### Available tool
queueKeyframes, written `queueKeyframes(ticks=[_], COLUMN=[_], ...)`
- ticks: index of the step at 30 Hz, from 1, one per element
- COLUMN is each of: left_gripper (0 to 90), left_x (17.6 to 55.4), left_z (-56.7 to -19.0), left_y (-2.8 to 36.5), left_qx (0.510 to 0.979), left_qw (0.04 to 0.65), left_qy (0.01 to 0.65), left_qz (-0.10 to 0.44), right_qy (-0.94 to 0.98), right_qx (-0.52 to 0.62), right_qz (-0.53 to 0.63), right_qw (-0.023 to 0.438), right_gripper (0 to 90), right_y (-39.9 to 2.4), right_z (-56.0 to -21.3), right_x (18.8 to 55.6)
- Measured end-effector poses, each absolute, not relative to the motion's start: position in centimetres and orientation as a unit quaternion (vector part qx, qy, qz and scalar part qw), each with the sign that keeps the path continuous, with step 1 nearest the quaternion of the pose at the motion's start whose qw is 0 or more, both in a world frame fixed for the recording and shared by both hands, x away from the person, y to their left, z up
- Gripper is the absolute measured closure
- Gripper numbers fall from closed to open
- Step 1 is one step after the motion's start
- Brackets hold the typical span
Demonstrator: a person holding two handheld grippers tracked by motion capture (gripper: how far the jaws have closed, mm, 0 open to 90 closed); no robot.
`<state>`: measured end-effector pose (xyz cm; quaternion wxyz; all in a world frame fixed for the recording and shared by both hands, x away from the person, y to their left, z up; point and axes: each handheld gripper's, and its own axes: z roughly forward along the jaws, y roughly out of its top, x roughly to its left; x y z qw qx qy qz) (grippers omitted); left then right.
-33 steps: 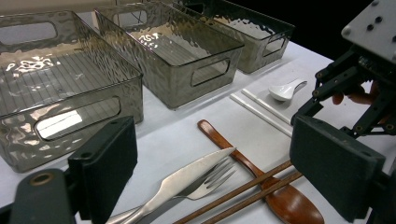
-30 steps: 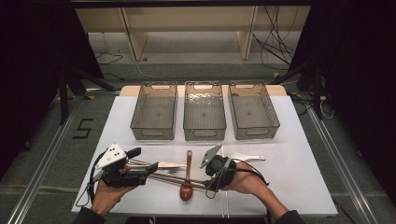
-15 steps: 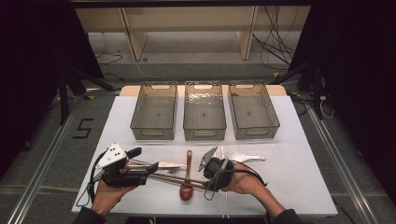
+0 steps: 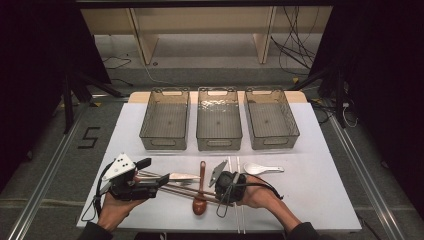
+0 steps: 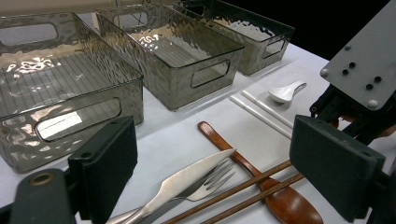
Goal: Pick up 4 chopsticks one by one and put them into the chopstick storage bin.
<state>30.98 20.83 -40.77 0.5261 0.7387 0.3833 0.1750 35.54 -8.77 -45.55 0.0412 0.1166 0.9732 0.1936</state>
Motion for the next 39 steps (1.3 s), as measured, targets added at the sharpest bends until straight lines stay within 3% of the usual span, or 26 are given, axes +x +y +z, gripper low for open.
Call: queueKeyframes(ticks=[18,39], left_gripper=[14.6,15.2], left_x=[30.9,33.9], left_z=[-40.3,-39.8], left_y=[21.1,16.8], left_qx=[0.729,0.731], left_qw=[0.537,0.537], left_qy=[0.39,0.413], left_qz=[0.168,0.08], right_qy=[0.949,0.887], right_qx=[0.127,0.206], right_qz=[0.282,0.393], right_qw=[0.068,0.128], right_gripper=[84.9,84.8], right_y=[-10.1,-11.4], right_z=[-42.2,-39.8], right_x=[35.1,34.6])
